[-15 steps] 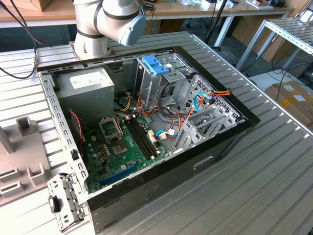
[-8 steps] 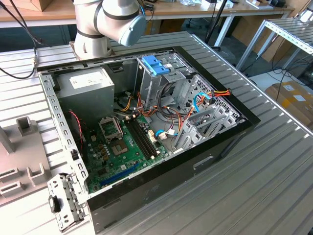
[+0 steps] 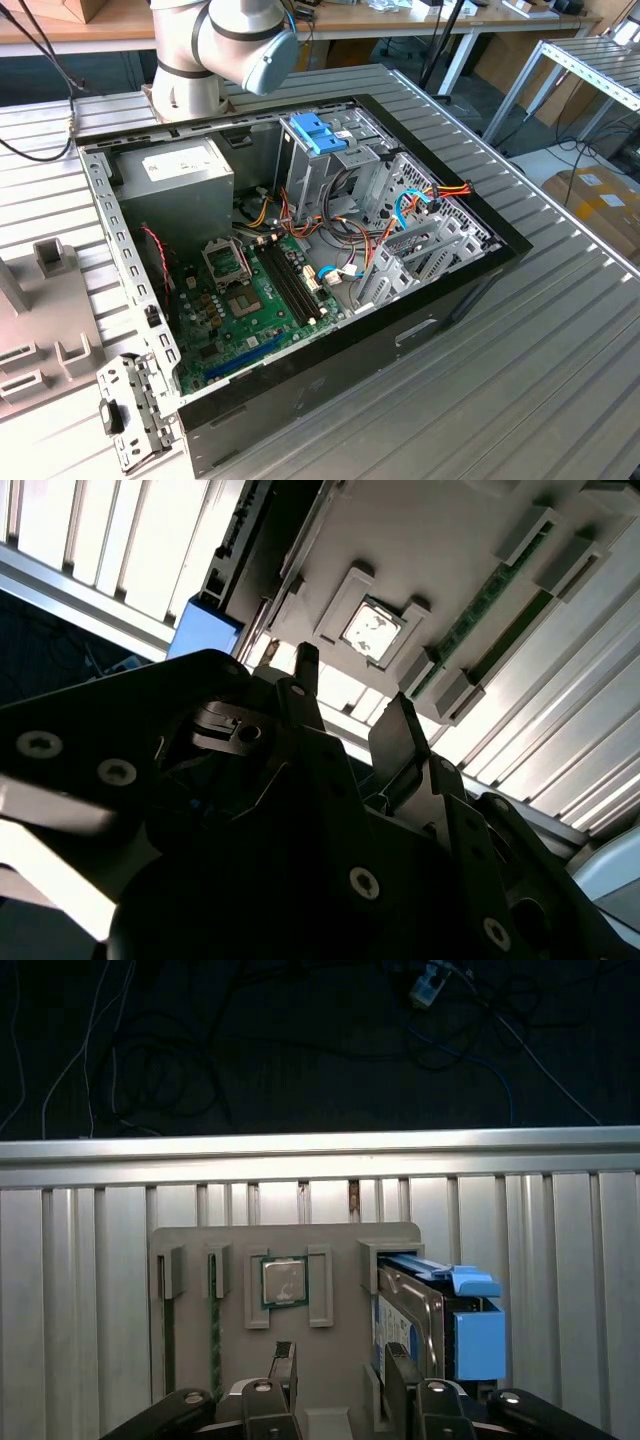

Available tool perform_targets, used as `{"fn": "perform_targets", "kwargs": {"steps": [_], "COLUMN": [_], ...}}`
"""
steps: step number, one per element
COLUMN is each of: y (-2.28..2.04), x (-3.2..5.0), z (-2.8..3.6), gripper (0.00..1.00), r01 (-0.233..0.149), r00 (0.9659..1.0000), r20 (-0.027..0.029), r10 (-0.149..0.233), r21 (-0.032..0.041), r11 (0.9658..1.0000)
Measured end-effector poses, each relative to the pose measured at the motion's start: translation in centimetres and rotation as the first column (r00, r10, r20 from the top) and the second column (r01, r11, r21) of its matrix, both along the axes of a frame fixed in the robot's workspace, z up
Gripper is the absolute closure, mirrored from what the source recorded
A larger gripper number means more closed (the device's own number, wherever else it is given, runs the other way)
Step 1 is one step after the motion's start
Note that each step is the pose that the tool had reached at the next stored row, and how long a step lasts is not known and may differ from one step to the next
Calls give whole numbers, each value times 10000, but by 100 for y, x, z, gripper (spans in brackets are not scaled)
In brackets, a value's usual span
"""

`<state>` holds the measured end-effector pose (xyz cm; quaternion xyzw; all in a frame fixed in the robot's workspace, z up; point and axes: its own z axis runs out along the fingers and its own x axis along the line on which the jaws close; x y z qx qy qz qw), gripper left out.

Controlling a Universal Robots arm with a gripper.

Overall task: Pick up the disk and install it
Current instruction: 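Pick up the disk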

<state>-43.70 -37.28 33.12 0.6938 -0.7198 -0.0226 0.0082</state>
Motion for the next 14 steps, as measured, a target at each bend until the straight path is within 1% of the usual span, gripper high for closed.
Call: {"fn": "perform_targets", "kwargs": {"steps": [14], "y": [17], "x": [-37], "z": [-14], "gripper": [52], "r01": [0], "r00": [10000], "r20": [-2], "r10": [0], "r21": [-1], "r11": [10000]}}
